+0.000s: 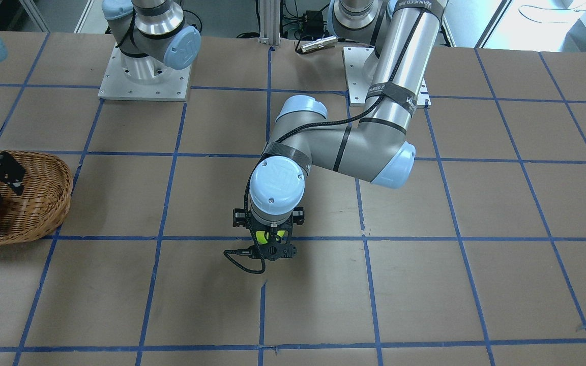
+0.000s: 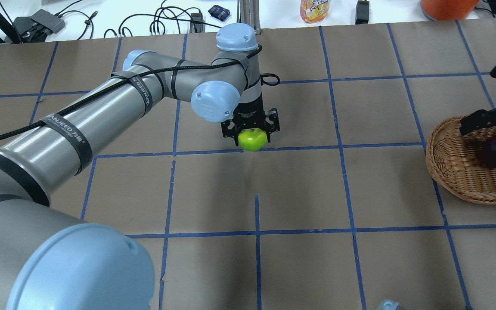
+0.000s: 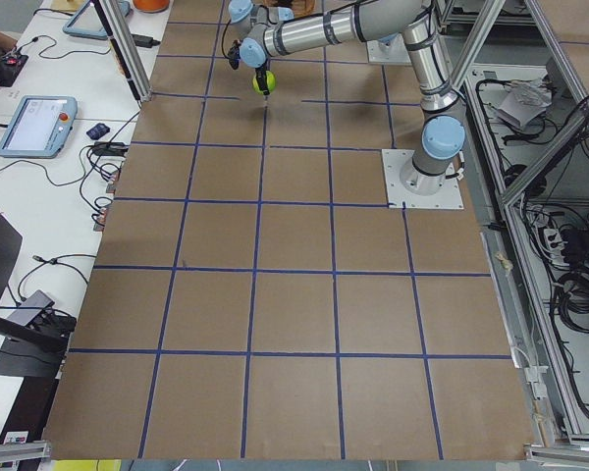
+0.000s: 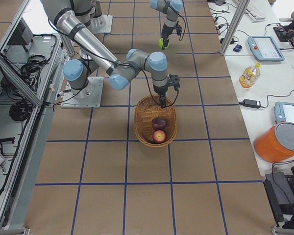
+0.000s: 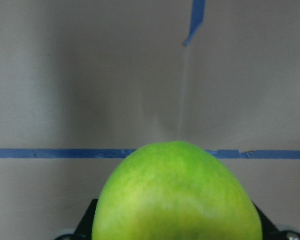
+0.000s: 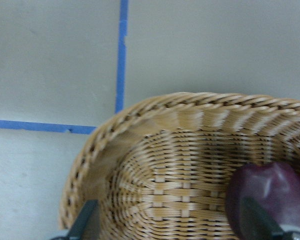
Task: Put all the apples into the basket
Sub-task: 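Set the green apple at table center with left gripper while right gripper returns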
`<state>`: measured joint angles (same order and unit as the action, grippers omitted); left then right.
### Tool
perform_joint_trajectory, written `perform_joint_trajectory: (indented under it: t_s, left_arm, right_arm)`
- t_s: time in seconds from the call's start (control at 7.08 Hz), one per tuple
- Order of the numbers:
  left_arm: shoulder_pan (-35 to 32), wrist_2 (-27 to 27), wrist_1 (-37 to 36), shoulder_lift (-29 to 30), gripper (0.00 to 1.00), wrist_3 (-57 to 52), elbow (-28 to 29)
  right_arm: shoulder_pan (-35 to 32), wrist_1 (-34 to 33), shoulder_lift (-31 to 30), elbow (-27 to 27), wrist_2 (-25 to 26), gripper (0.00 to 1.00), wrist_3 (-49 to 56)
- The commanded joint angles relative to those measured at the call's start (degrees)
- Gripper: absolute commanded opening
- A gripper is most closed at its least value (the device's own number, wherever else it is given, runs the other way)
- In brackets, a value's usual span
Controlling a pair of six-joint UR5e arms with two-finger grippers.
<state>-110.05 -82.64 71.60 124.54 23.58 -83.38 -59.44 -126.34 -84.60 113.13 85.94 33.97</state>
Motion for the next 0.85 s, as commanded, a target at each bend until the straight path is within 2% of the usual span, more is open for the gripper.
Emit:
perform_joint_trajectory:
  t_s: [0.0, 0.28, 0.42, 0.71]
  left_arm:
    - [-0.51, 0.2, -12.48, 0.61, 1.0, 5.75, -3.7]
    - [0.62, -0.33, -10.88, -1.3, 1.0, 2.55, -4.5]
    - [3.33, -0.33, -7.65, -3.67, 1.0, 0.35, -3.03]
    - [10.96, 0.28, 2.18, -10.34, 1.0, -12.18, -1.88]
  right_arm:
    - [-13.27, 4.42, -1.89, -0.01, 0.64, 1.0, -17.54]
    - [-23.84, 4.0, -1.1, -0.37, 0.64, 1.0, -30.93]
    - [-25.44, 4.17, -0.84, -0.37, 0.12, 1.0, -35.94]
    - [-31.75, 2.25, 1.87, -2.28, -0.24, 1.0, -45.07]
